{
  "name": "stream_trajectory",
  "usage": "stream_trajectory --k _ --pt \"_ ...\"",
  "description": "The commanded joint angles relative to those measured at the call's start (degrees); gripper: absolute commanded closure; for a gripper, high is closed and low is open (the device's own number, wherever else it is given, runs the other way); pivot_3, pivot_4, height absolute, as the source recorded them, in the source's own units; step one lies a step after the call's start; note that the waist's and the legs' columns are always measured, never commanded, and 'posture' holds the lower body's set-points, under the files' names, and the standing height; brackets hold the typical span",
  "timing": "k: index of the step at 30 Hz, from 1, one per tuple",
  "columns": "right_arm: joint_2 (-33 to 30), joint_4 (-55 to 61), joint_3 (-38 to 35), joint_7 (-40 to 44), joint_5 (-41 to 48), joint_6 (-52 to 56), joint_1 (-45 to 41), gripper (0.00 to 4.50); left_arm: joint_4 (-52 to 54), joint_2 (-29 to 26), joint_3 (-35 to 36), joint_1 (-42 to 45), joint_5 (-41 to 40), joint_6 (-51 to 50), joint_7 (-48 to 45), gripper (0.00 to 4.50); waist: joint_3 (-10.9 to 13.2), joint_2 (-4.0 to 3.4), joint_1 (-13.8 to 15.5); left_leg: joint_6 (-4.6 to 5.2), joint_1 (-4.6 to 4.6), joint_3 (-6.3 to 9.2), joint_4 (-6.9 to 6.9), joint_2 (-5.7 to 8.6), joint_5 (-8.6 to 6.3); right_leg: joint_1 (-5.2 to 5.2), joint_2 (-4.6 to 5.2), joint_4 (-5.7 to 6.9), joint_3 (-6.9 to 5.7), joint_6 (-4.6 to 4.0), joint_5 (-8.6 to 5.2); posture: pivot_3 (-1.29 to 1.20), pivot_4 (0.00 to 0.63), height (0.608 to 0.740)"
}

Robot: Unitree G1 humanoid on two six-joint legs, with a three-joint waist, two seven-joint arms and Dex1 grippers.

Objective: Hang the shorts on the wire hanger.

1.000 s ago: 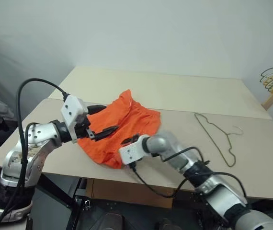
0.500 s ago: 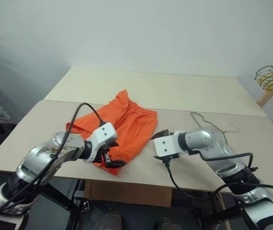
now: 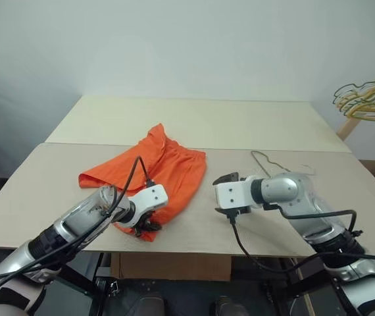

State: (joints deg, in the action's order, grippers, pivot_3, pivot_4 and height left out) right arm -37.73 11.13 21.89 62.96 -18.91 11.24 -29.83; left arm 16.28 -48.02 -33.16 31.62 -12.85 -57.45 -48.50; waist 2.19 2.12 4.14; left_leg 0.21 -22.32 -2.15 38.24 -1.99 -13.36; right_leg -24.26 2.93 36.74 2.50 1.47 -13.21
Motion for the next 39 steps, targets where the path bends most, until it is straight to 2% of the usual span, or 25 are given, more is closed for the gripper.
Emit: stream_trajectory --k 1,3,4,9,15,22,26,29,38,39 --pt "-0.84 -2.84 -1.18 -1.86 0.06 -2.89 -1.67 0.58 0.14 -2.36 2.66 0.36 1.31 2.01 -1.76 3.69 0.0 0.01 -0.25 0.0 0.01 0.0 0.0 0.0 0.0 0.01 0.0 0.01 0.0 0.0 0.0 0.18 0.0 0.74" --pt "-0.81 -5.49 -0.5 -3.22 -1.06 -4.94 -2.25 0.58 0.43 -3.44 3.88 -0.47 0.71 3.58 -3.26 4.38 0.01 0.01 -0.38 0.0 0.01 0.01 0.0 0.0 0.0 0.0 0.0 0.01 0.01 0.0 0.0 0.2 0.0 0.74" --pt "-0.74 -7.19 -0.05 -4.24 -1.9 -6.23 -2.66 0.58 0.59 -4.21 4.74 -0.95 -0.01 4.85 -4.79 4.45 0.01 0.01 -0.44 0.0 0.01 0.01 0.0 0.0 0.0 0.0 0.0 0.01 0.01 0.01 0.01 0.2 0.0 0.74" --pt "-0.26 -18.91 3.51 -15.19 -10.43 -16.93 -5.47 0.58 0.37 -9.96 11.44 -2.93 -3.51 16.07 -15.55 4.45 0.1 0.06 -0.18 0.0 -0.02 0.0 -0.01 0.0 0.0 -0.05 0.0 0.0 0.01 -0.1 -0.05 0.25 0.0 0.74" --pt "7.25 -31.53 7.09 -30.7 -16.21 -27.82 -9.56 0.58 -3.23 -16.0 21.17 -5.52 -6.89 27.14 -25.96 4.45 0.19 0.03 -0.03 0.01 -0.03 -0.01 -0.02 0.0 0.0 -0.07 0.01 0.02 0.03 -0.2 -0.1 0.3 0.0 0.74" --pt "15.22 -44.14 9.61 -44.85 -21.95 -30.33 -14.84 0.58 -1.42 -20.13 28.89 -11.94 -8.78 29.37 -29.45 4.45 0.24 0.02 1.47 0.01 -0.08 0.0 -0.04 0.01 0.0 -0.1 0.04 0.01 0.03 -0.06 -0.02 0.37 0.0 0.74" --pt "15.28 -50.02 11.64 -47.08 -23.9 -33.77 -17.37 0.58 0.87 -20.84 31.82 -15.51 -9.69 28.87 -29.93 4.45 0.26 -0.01 3.04 0.01 -0.08 0.0 -0.05 -0.01 0.0 -0.12 0.04 0.03 -0.02 -0.13 -0.07 0.38 0.0 0.74" --pt "13.99 -51.8 11.8 -46.5 -23.66 -36.73 -17.8 1.18 2.49 -20.88 33.21 -17.41 -9.91 28.09 -29.27 4.5 0.27 -0.01 4.12 0.01 -0.1 0.0 -0.05 0.0 0.0 -0.11 0.06 0.01 -0.04 -0.21 -0.13 0.39 0.0 0.74" --pt "9.29 -50.86 11.91 -42.72 -22.73 -44.15 -16.92 4.46 3.6 -20.82 34.28 -19.75 -9.41 28.36 -28.29 4.5 0.28 -0.04 4.92 0.01 -0.08 0.0 -0.05 -0.03 0.0 -0.13 0.01 0.06 -0.05 -0.24 -0.15 0.38 0.0 0.74" --pt "8.74 -50.73 11.73 -42.53 -22.67 -44.63 -16.76 4.49 3.53 -20.73 34.2 -19.82 -9.26 28.64 -28.26 4.5 0.28 -0.04 4.88 0.01 -0.08 0.0 -0.05 -0.03 0.0 -0.12 0.01 0.06 -0.05 -0.25 -0.15 0.37 0.0 0.74"
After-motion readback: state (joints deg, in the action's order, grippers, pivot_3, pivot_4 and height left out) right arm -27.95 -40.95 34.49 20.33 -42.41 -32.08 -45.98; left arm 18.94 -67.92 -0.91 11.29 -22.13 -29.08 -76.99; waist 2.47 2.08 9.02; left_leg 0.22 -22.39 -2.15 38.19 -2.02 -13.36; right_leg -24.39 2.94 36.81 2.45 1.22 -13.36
